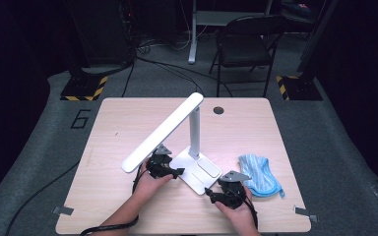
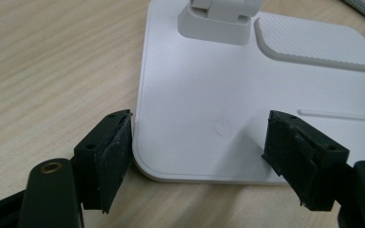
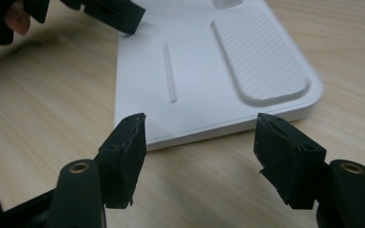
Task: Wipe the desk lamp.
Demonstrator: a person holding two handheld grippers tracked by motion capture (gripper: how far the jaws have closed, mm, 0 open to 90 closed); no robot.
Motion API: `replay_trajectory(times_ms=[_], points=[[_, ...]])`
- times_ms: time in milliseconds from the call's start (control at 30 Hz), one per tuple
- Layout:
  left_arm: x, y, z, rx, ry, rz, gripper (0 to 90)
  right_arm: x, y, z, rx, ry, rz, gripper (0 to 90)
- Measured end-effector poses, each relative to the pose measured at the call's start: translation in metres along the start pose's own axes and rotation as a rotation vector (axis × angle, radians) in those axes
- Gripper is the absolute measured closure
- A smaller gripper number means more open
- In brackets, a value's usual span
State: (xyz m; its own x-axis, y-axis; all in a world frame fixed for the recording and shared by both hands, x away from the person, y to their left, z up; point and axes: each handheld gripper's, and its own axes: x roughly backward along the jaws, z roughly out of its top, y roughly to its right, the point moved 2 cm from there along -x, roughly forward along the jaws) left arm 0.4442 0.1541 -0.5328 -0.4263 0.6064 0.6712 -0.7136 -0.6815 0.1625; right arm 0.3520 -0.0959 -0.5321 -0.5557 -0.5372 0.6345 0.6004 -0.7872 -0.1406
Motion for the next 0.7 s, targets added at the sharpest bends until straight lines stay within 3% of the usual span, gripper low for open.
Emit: replay_trajectory(times_ms=[267, 433, 500, 533, 700], points=[[0.003, 0.016, -0.008, -0.014, -0.01, -0.032, 23.1, -0.001, -0.003, -0.007, -0.007, -0.011, -0.036, 26.9], [0.006, 0.025, -0.013, -0.012, -0.025, -0.048, 22.9, -0.001, 0.002, -0.008, 0.021, -0.021, -0.061, 24.5], [0.008, 0.026, -0.014, -0.033, -0.029, -0.045, 22.9, -0.001, 0.005, -0.007, 0.014, -0.023, -0.069, 25.1], [0.008, 0.028, -0.015, -0.025, -0.024, -0.046, 22.9, -0.002, 0.006, -0.006, 0.013, -0.025, -0.078, 24.8], [0.011, 0.034, -0.018, -0.057, -0.038, -0.037, 22.7, -0.004, 0.008, -0.005, 0.04, -0.035, -0.091, 21.0]])
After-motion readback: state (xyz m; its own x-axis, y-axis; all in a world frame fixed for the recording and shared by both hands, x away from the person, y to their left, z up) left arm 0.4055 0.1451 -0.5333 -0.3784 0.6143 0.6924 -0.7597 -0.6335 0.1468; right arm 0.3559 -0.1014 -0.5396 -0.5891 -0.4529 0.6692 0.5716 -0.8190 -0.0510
